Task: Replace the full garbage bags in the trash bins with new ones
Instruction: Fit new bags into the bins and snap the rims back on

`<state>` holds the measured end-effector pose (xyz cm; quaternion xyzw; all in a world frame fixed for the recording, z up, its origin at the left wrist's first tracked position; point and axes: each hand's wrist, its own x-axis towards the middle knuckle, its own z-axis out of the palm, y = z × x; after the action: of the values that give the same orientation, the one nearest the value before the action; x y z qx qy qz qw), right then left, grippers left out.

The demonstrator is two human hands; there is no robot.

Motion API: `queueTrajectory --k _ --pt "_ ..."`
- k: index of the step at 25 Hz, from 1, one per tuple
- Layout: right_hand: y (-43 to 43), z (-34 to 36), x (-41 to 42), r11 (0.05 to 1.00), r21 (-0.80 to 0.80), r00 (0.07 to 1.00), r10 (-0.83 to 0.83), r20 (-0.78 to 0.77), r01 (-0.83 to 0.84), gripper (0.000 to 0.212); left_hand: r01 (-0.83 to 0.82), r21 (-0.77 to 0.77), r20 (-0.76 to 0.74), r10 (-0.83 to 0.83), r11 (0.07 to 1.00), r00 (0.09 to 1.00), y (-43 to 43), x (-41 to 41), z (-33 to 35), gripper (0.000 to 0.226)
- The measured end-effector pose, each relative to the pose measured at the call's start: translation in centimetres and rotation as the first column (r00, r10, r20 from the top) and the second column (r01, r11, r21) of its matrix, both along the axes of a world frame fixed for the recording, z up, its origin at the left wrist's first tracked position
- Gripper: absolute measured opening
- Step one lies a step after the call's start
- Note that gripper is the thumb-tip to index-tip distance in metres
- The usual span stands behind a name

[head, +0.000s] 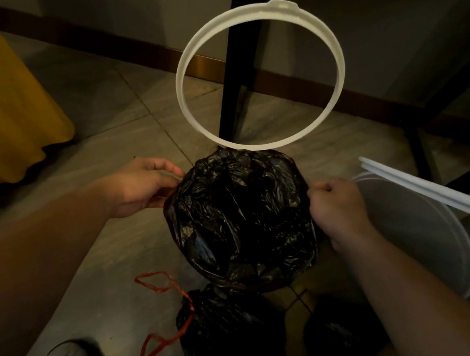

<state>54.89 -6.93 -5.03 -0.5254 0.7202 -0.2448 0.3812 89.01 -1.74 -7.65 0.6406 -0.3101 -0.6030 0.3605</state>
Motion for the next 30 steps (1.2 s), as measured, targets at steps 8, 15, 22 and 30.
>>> queueTrajectory --k 8,15,22,30 --pt "-1.0 -2.1 0.4 0.994 -0.101 0.999 -0.037 -0.027 0.034 0.026 0.025 -0.003 -0.069 -0.025 1.0 0.997 0.3 0.9 -1.0 0.017" --pt "-2.2 -2.1 3.3 0.967 0.144 0.939 -0.241 0.245 0.211 0.028 -0.158 -0.013 -0.087 0.156 0.987 0.984 1.1 2.9 -2.2 0.017" --pt "-1.4 -3.5 2.6 0.82 0.554 0.784 -0.436 0.442 0.144 0.044 -0.015 0.061 -0.222 0.029 0.998 0.975 3.0 3.8 -2.4 0.036" --pt "1.6 -4.6 2.2 0.895 0.423 0.752 -0.374 0.543 0.139 0.021 -0.112 0.095 -0.116 0.123 0.989 0.986 3.7 3.7 -2.0 0.028"
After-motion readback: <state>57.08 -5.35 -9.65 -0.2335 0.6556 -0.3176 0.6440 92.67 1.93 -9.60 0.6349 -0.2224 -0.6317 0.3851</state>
